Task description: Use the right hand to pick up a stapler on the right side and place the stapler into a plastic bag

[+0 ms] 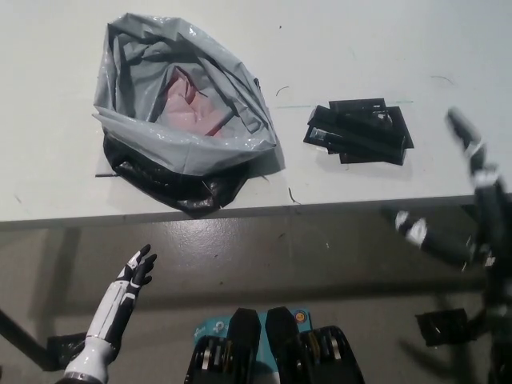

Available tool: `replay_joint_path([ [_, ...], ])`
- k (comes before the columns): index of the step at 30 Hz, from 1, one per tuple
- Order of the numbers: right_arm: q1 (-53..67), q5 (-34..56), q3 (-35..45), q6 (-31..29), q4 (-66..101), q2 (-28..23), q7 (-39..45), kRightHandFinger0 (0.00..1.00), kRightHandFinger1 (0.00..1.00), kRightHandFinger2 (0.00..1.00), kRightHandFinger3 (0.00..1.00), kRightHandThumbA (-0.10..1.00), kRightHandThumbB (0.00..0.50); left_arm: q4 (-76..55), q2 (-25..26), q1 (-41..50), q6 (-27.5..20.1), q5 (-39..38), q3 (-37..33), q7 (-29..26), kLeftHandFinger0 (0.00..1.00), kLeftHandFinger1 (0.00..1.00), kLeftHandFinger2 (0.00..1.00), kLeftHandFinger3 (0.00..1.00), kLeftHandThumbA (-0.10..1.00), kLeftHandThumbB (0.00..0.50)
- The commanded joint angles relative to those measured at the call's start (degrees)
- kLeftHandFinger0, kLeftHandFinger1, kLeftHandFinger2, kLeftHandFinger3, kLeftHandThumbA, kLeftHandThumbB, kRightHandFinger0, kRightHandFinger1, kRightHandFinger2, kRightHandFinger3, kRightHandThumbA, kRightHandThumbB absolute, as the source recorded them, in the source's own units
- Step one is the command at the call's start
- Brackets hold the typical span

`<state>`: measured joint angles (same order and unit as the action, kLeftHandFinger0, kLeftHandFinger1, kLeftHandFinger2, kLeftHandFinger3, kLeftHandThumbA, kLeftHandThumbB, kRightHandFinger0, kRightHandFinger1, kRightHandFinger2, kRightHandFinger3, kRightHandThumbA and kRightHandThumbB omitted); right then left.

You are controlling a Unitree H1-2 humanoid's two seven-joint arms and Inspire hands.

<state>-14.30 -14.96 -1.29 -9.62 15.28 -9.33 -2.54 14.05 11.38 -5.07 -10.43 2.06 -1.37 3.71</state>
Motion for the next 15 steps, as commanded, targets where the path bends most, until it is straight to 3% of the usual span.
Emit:
replay_joint_path([
  [1,-22.82,-0.87,1.05,24.57,0.95,-9.01,11.71,1.0,1.0,1.0,1.0,0.87,0.319,-1.11,0.66,-0.31,-3.57,0.51,-0.21,0.75,1.0,1.0,1.0,1.0,1.0,0.5],
  [2,-26.89,-1.73,-0.18,27.42,-1.73,-10.41,13.84,1.0,1.0,1.0,1.0,0.86,0.343,-0.98,0.65,-0.24,-3.74,0.41,-0.22,0.78,1.0,1.0,1.0,1.0,1.0,0.5],
  [7,-38.7,-2.83,-4.32,32.96,-14.43,-12.18,17.97,1.0,1.0,1.0,1.0,0.81,0.354,-0.7,0.57,-0.21,-4.0,0.21,-0.2,0.57,1.0,1.0,1.0,1.0,1.0,0.5],
  [9,-43.66,-4.49,-7.26,31.24,-23.57,-12.72,19.88,1.0,1.0,1.0,1.0,0.84,0.356,-0.36,0.54,-0.16,-4.17,-0.18,-0.23,0.75,1.0,1.0,1.0,1.0,1.0,0.5],
  [11,-46.81,-4.06,-8.26,30.44,-30.59,-11.91,20.1,1.0,1.0,1.0,1.0,0.79,0.35,-0.36,0.49,-0.35,-4.14,0.02,-0.41,0.73,1.0,1.0,1.0,1.0,1.0,0.5],
  [15,-52.25,-5.5,-11.34,26.13,-44.85,-10.6,19.73,1.0,1.0,1.0,1.0,0.78,0.331,-0.55,0.44,-0.72,-3.69,-0.36,-0.36,0.88,1.0,1.0,1.0,1.0,1.0,0.5],
])
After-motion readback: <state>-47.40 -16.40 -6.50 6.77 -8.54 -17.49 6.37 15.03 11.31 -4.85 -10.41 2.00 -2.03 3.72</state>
